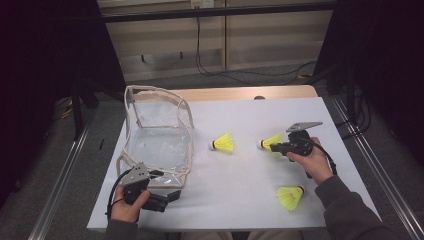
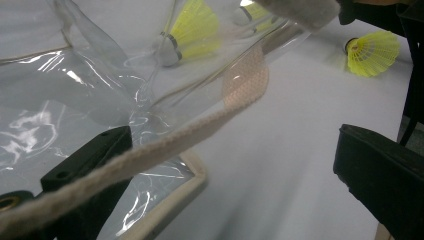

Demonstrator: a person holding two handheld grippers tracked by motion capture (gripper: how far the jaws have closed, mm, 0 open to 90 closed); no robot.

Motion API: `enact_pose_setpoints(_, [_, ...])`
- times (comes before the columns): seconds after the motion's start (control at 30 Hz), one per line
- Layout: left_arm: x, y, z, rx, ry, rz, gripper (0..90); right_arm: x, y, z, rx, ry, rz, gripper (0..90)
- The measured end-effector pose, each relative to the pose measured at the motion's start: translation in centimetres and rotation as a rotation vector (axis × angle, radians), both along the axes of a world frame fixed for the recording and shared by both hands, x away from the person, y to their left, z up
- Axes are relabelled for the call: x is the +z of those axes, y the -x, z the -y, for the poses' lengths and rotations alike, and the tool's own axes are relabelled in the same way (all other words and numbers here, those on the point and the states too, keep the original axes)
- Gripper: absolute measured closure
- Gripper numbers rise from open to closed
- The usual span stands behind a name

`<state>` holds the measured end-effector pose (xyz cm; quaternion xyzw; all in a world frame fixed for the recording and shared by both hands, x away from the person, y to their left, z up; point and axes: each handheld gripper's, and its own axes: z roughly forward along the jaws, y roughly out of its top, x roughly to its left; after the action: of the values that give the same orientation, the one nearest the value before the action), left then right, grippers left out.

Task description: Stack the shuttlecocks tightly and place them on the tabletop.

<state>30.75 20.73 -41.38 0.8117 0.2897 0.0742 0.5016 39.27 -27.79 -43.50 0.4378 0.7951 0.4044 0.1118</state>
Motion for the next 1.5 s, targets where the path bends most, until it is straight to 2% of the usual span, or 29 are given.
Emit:
enact_pose_setpoints(0.67, [0.0,0.0,0.0,0.000,0.000,0.000,3.1,0.9,-0.1,0.1,0.022,-0.023,0.025,89.2])
enact_pose_setpoints(1.5, [0.0,0.0,0.0,-0.002,0.000,0.000,3.1,1.9,-0.8,-1.7,0.076,-0.019,0.038,89.3])
